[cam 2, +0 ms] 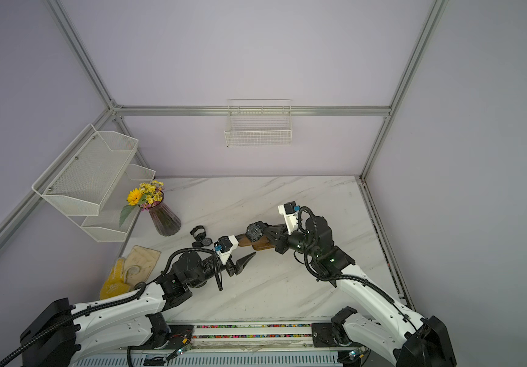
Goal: Place watch on stand
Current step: Pick up the watch at the center of the board.
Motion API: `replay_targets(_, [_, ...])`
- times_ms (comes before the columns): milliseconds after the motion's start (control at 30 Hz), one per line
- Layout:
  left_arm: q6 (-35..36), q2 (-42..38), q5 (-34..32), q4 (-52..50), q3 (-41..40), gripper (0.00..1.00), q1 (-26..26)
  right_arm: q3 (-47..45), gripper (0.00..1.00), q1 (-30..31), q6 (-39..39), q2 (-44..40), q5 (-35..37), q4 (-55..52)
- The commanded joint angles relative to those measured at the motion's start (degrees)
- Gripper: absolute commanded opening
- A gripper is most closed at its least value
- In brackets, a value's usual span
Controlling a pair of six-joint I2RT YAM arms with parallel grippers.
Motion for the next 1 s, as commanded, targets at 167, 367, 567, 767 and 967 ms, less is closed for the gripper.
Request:
replay_targets(167, [-1.93,0.84,0.93,9.97,3.08,0.63,0.18,-1.99,0.0,-0.18,0.24,1.32,-3.62,4.33])
replay_targets(367, [-1.63,2.43,3.44,8.23,4.25,0.54,0.2,-2.27,0.0,-0.17,1.0,1.58,-3.98,5.11])
replay_targets(567, [-1.08,0.86,9.62,1.22,5.22,0.64,0.2,-1.7,0.0,-0.18,0.05,1.62,-4.49,4.57])
replay_targets(767, [0.43,-5.18,15.42,-6.96,3.96,0.58,1.87,1.22,0.0,-0.16,-4.89,2.97,-10.67,-0.51])
replay_targets(967, [1.09,-4.67,19.51,-10.83,5.58,0.38,2.0,2.9,0.0,-0.16,-5.43,4.14,-11.99,-1.6])
